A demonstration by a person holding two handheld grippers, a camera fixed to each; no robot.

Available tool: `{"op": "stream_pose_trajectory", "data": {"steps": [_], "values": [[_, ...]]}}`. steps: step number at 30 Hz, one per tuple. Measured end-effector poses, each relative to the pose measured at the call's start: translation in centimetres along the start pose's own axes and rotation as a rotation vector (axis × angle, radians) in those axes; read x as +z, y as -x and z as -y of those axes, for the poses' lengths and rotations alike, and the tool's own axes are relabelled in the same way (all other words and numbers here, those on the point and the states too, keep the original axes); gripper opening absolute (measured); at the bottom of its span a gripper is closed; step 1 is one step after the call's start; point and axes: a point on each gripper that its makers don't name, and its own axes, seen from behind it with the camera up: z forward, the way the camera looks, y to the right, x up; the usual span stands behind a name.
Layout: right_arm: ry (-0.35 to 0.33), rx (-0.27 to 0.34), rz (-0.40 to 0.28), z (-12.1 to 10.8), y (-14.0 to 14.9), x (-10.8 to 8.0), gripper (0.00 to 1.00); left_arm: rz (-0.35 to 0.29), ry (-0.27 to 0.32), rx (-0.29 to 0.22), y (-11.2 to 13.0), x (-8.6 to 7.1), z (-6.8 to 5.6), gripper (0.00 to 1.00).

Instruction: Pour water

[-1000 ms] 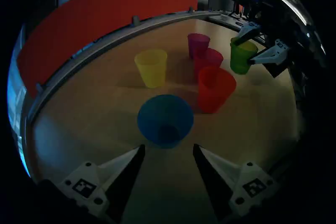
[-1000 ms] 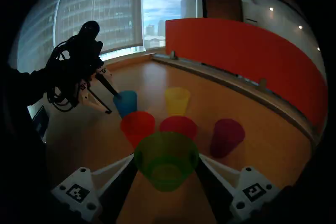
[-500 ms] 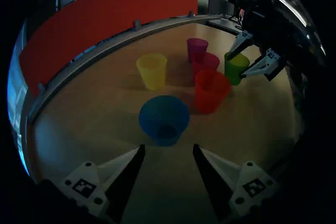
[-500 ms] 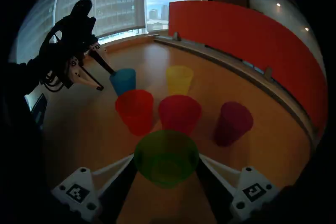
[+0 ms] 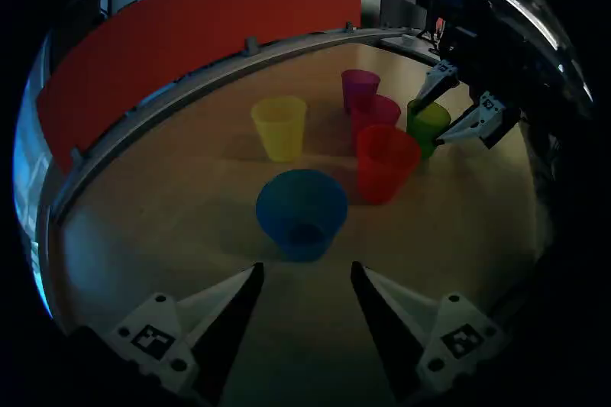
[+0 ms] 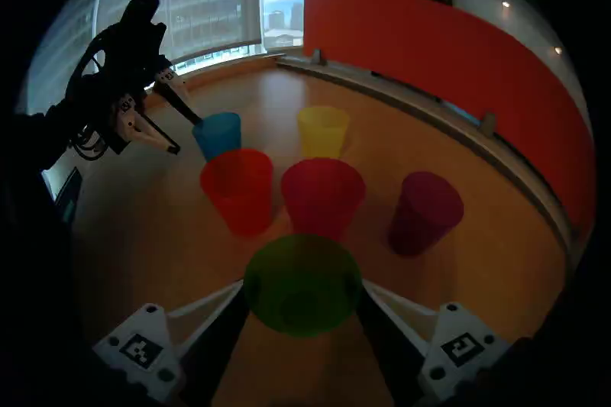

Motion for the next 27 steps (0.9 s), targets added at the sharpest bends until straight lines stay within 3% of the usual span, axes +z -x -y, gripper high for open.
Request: {"op": "stream_pose_trajectory", "data": {"steps": [10,18,27], "values": [[0.002,0.014,0.001,-0.1,0.5,-0.1,0.92,0.008,0.001,0.007,0.4,0.2,-0.4,0.84],[0.023,0.025,0.021,-0.5,1.6,-0.3,1.00,0.015,-0.006,0.005,0.7,0.0,-0.3,0.84],[0.041,0.044,0.012,-0.3,2.8,-1.9,1.00,0.006,-0.024,-0.008,0.9,-0.6,0.1,0.84]]}}
